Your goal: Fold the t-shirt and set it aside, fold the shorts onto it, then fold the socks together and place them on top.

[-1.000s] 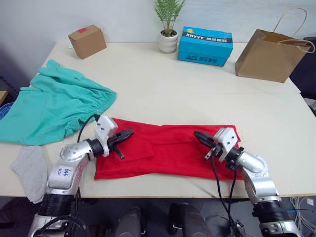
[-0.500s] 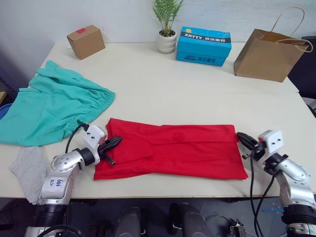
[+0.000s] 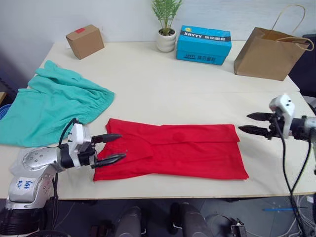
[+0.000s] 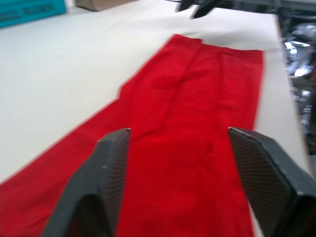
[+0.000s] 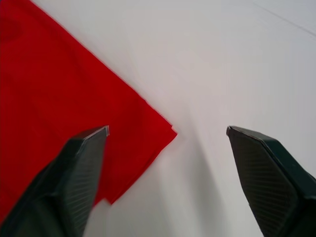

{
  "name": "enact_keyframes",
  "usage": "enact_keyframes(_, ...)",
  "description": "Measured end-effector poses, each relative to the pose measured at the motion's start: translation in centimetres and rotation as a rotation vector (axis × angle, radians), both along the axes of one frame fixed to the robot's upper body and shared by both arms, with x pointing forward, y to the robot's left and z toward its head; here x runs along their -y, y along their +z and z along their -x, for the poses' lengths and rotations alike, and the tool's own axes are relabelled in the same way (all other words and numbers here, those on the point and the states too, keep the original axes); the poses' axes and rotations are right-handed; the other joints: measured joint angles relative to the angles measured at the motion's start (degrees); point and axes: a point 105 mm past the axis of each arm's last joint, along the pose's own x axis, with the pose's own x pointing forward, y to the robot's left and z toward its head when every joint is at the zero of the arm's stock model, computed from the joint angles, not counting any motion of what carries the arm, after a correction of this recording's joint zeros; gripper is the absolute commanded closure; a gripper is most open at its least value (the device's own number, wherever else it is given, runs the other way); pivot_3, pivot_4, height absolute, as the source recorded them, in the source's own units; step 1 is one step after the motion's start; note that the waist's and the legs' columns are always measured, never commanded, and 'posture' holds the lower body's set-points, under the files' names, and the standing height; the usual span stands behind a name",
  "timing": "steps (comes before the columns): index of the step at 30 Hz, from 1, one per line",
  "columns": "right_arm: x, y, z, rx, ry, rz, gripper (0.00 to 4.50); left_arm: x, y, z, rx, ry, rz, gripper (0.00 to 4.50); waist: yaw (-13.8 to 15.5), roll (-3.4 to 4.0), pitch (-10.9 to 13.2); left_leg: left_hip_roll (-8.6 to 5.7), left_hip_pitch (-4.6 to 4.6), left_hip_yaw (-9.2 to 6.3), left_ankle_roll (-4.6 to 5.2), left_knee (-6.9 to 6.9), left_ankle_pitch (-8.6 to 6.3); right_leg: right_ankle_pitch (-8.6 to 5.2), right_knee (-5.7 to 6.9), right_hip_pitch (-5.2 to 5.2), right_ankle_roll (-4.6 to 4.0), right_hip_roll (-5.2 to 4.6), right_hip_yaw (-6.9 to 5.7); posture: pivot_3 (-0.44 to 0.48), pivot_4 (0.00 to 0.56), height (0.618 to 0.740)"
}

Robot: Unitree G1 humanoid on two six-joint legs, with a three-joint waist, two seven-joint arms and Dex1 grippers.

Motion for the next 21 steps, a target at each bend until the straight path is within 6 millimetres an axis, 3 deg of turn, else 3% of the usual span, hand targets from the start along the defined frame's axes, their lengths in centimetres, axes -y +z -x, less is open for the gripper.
enact_keyframes(6,-1.2,-1.7,-1.7,-0.118,-0.003,0.049,0.0,1.4,2.0,1.6,0.073,-0.112,0.097,0.04,0.21,0.05,0.03,-0.01,-0.04,0.0,0.04,0.1,0.05,0.0,-0.01,0.03,0.0,0.0,0.0,0.0,0.15,0.74)
enact_keyframes(8,-1.6,-1.5,-1.8,-0.159,0.016,0.049,0.38,1.9,2.2,2.2,0.085,-0.142,0.113,0.0,0.01,0.05,0.03,0.01,-0.04,-0.01,0.04,0.11,0.05,0.0,-0.01,0.05,0.0,0.01,0.0,0.0,0.15,0.74)
enact_keyframes(14,-2.6,-1.8,-0.9,-0.271,0.107,0.055,2.38,2.3,2.2,2.4,0.089,-0.123,0.142,0.0,-0.22,0.05,0.02,0.01,-0.02,-0.04,0.03,0.11,0.05,0.0,-0.01,0.09,0.01,0.02,-0.02,0.0,0.15,0.74)
enact_keyframes(20,-2.6,-2.0,-1.3,-0.24,0.104,0.104,4.48,2.8,2.4,2.6,0.094,-0.131,0.168,0.0,-0.51,0.05,0.03,0.0,-0.02,-0.04,0.02,0.11,0.06,0.0,-0.01,0.09,0.01,0.02,-0.03,0.0,0.15,0.74)
enact_keyframes(21,-2.6,-1.9,-1.6,-0.221,0.101,0.114,4.48,2.8,2.4,2.6,0.093,-0.132,0.168,0.0,-0.62,0.05,0.02,0.0,-0.02,-0.04,0.02,0.11,0.06,0.0,-0.01,0.1,0.01,0.02,-0.03,0.0,0.15,0.74)
